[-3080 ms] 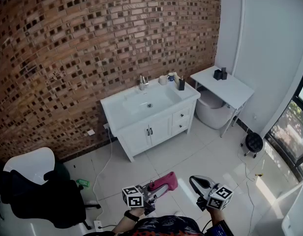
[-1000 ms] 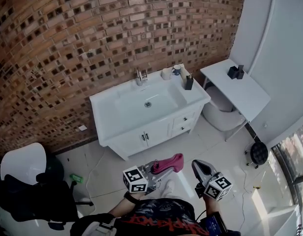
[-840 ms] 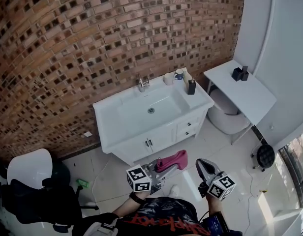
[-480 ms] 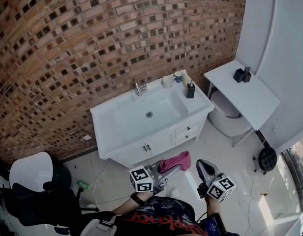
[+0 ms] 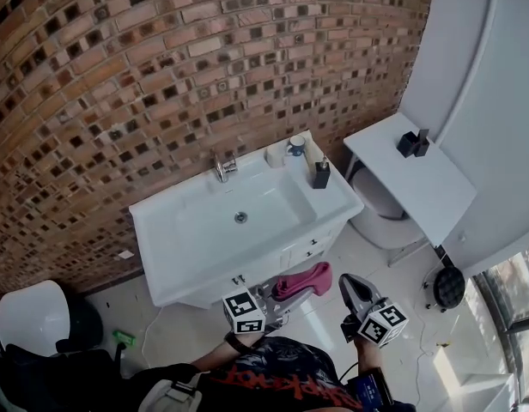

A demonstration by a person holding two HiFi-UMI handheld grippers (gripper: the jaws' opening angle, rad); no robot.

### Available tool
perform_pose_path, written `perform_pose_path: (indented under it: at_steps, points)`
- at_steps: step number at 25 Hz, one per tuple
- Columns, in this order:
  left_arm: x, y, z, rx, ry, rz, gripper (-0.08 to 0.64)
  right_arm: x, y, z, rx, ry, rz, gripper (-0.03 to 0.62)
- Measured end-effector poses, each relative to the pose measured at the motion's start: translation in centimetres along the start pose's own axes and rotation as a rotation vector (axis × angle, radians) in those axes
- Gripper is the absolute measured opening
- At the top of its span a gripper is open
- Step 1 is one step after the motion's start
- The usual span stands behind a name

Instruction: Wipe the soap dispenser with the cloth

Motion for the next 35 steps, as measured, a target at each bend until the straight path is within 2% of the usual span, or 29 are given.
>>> perform_pose_path:
  at_steps: [4, 9, 17, 23, 28, 32, 35]
  points:
    - [5.6, -2.9, 1.7, -0.01, 0.006, -0.015, 0.046, 0.1, -3.4, -5.4, -0.013, 0.021, 0.056, 0.0]
    - [10.9, -5.4, 4.4, -0.021, -0.023, -0.027, 0.046, 0.0, -4.6, -10.7, 0.022, 0.033, 0.082, 0.0]
    - [17.3, -5.6, 5.7, -0.048, -0.101, 0.025, 0.048, -3.3, -4.6, -15.4, 0.083, 0.063, 0.055, 0.0]
    - [23.2, -5.0, 4.6, -0.047, -0.244, 0.059, 0.049, -9.2, -5.6, -19.4, 0.111, 0.022, 0.036, 0.0]
    - [28.6, -5.9, 0.6, 0.033, -0.394, 0.008, 0.051, -16.6, -8.9, -23.1, 0.118, -0.039, 0.034, 0.0]
    - [30.8, -7.2, -3.3, 0.067, -0.447, -0.027, 0.052, -21.7, -11.6, -25.5, 0.127, -0.048, 0.031, 0.0]
    - [32.5, -7.8, -3.7, 0.087, -0.478, -0.062, 0.052, -22.9, -12.1, -28.1, 0.14, -0.094, 0.039, 0.0]
Point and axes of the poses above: the fingertips, and each gripper's own axes: z backward along the fingers, x to its left, y out of its underside, the point moved 10 cm from there along z, backward along the fingers, and after that the axes turned 12 degrees about y, right-handed, at the moved point
